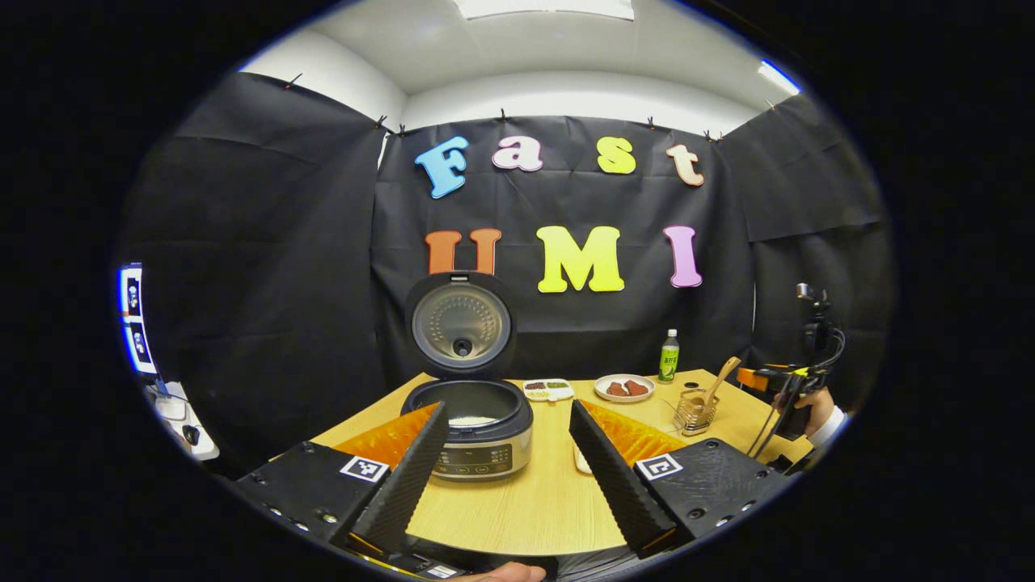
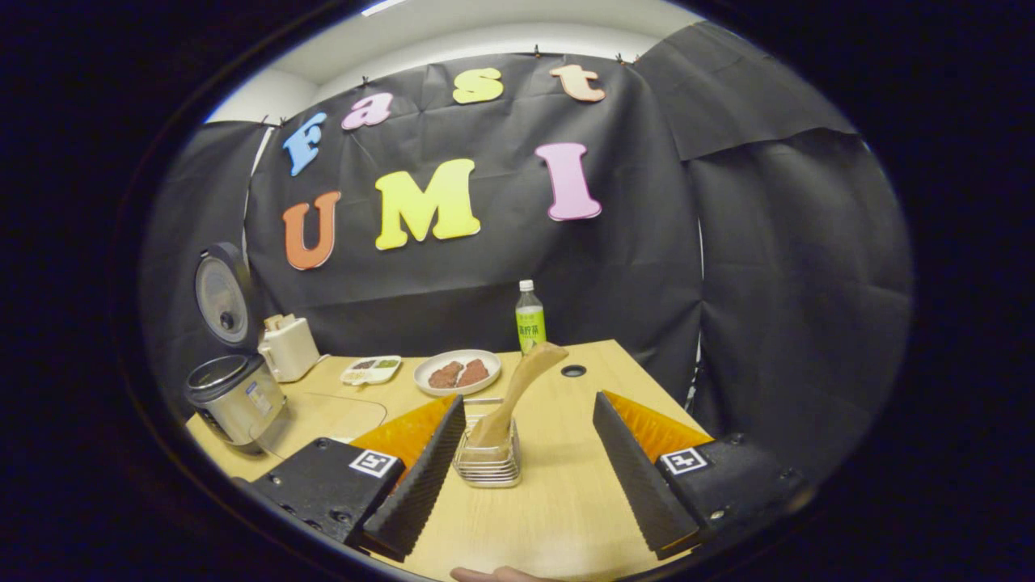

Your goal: Close the left gripper, press the button to open the rice cooker; take a wooden spoon from the chopstick holder with the right hand, scoop a spoonful of rice and pour it into the rice cooker, then put the wooden spoon back into the chopstick holder.

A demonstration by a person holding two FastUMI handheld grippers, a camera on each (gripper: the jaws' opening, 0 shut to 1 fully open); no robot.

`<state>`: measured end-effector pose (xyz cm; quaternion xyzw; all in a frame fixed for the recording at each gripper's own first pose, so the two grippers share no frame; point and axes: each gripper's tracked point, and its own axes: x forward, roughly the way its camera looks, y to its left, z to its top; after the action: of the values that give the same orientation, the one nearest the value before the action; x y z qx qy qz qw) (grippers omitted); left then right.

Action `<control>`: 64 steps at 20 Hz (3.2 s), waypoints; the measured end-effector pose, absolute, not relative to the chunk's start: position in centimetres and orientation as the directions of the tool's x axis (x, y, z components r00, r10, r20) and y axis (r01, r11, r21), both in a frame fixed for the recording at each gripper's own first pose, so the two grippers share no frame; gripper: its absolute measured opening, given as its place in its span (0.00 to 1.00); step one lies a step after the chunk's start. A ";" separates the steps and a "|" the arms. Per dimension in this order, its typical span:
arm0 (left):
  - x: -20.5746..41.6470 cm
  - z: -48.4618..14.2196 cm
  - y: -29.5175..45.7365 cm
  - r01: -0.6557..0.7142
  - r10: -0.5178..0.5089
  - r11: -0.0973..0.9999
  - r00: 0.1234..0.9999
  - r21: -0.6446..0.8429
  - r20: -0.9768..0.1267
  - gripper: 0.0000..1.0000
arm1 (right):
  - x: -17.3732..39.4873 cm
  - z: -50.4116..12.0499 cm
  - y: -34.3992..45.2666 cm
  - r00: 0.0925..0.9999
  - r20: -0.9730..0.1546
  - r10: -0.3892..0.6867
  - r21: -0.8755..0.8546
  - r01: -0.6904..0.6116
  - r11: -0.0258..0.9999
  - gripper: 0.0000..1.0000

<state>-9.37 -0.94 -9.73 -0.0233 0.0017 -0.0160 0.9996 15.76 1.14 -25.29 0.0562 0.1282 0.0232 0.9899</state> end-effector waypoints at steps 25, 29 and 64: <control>-10.3 -14.9 1.2 0.004 -0.006 0.999 0.998 -0.035 -0.069 0.96 | 25.3 -23.9 5.9 0.964 -0.239 0.120 0.190 -0.074 0.979 0.20; -10.5 -15.0 1.4 0.003 -0.007 0.998 0.998 -0.060 -0.063 0.95 | 24.5 -21.6 6.1 0.974 -0.197 0.109 0.153 -0.079 0.985 0.20; -11.1 -19.3 5.1 -0.046 0.030 0.991 0.992 -0.127 -0.125 0.96 | 17.4 -30.2 28.6 0.919 -0.265 0.294 0.091 -0.280 0.956 0.16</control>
<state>-11.05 5.13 -19.29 -0.0651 0.0614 0.0193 0.9958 17.40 28.59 -30.24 0.0255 0.1390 0.1464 0.9791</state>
